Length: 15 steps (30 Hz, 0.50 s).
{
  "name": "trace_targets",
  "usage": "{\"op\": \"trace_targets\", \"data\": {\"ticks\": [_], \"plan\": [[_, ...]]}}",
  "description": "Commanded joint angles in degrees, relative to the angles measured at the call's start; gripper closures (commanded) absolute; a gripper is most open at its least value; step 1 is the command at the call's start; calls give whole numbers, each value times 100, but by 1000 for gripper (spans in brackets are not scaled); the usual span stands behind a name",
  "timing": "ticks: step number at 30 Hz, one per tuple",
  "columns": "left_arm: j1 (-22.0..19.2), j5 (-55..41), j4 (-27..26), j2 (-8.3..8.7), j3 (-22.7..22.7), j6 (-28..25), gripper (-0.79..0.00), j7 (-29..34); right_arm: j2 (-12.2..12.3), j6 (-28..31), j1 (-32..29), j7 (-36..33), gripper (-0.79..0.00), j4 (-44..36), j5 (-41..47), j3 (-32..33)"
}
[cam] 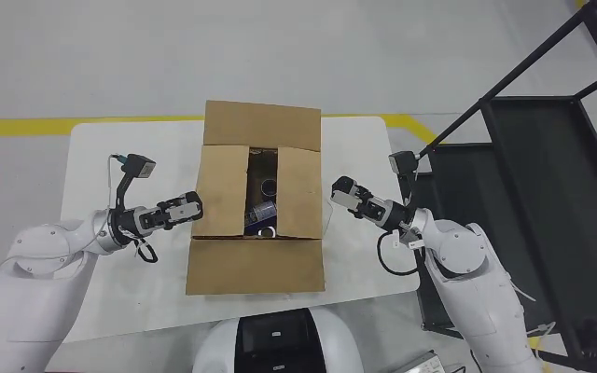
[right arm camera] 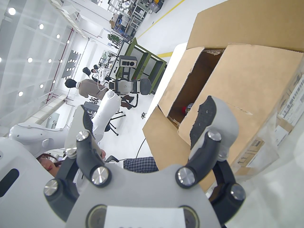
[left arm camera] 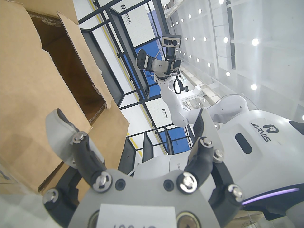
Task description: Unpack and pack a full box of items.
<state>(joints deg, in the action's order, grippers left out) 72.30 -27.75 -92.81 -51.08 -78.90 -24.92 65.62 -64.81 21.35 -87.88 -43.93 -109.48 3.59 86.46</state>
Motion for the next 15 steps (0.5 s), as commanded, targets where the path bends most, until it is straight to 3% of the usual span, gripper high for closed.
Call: {"op": "trace_targets", "data": {"ticks": [1, 15], "plan": [[0, 0, 0, 0, 0, 0, -785, 0, 0, 0, 0, 0, -785, 0, 1, 0], [0, 0, 0, 0, 0, 0, -785, 0, 0, -59, -17, -18, -785, 28, 10, -18]]}}
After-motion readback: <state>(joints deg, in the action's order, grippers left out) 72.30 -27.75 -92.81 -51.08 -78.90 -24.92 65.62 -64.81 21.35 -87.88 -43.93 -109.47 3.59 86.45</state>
